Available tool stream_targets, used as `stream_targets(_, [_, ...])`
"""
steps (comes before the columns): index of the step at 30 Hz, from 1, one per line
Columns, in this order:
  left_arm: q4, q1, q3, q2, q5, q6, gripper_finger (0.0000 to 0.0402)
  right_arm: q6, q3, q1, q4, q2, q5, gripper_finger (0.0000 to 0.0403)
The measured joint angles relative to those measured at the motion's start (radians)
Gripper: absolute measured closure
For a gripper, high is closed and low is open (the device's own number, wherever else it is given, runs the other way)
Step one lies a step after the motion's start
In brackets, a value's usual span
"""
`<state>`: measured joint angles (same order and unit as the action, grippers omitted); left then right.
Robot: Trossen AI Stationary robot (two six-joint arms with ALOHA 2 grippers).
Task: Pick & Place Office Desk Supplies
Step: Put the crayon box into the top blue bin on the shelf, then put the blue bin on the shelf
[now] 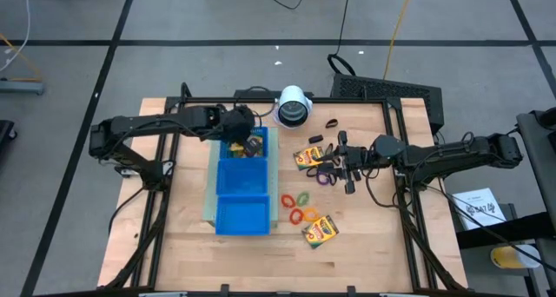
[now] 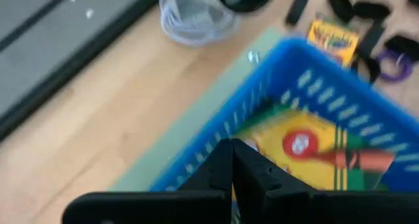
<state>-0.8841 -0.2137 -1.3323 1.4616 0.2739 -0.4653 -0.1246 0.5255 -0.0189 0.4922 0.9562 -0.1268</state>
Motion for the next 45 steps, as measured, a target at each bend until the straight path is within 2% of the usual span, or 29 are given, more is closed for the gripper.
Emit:
stream_targets(5, [0.010, 0.000, 0.000, -0.056, 0.096, 0.043, 0.0377, 0.000, 0.000, 0.000, 0.001, 0.000, 0.000, 0.0287])
stream_targets(8, [0.011, 0.000, 0.000, -0.074, 0.100, 0.065, 0.0372, 0.000, 0.000, 0.000, 0.000, 0.000, 0.000, 0.0287])
stream_targets(10, [0.012, 0.000, 0.000, -0.079, 0.044, 0.059, 0.0373, 0.000, 0.000, 0.000, 0.000, 0.000, 0.000, 0.0287])
stream_targets(14, [0.012, 0.004, 0.000, -0.081, -0.199, 0.087, 0.0389, 0.000, 0.000, 0.000, 0.000, 0.000, 0.000, 0.0287])
stream_targets(17, [0.009, 0.022, 0.000, -0.073, -0.254, 0.095, 0.0397, -0.003, 0.000, 0.000, 0.000, 0.000, 0.000, 0.0287])
stream_targets(22, [-0.041, 0.032, 0.000, -0.036, -0.214, 0.079, 0.0384, -0.004, 0.000, 0.000, 0.001, 0.000, 0.000, 0.0287])
stream_targets(28, [-0.040, 0.017, 0.000, -0.009, -0.173, 0.100, 0.0397, -0.004, 0.000, 0.000, 0.004, 0.000, 0.000, 0.0287])
stream_targets(33, [-0.004, 0.006, 0.000, -0.063, -0.091, 0.109, 0.0386, -0.003, 0.000, 0.000, 0.003, 0.000, 0.000, 0.0287])
stream_targets(36, [0.004, 0.006, 0.000, -0.109, -0.043, 0.134, 0.0393, -0.003, 0.000, 0.000, 0.004, 0.000, 0.000, 0.0287])
stream_targets(45, [-0.017, 0.021, -0.001, -0.181, -0.036, 0.123, 0.0383, -0.003, 0.000, -0.001, 0.004, 0.000, 0.028, 0.0287])
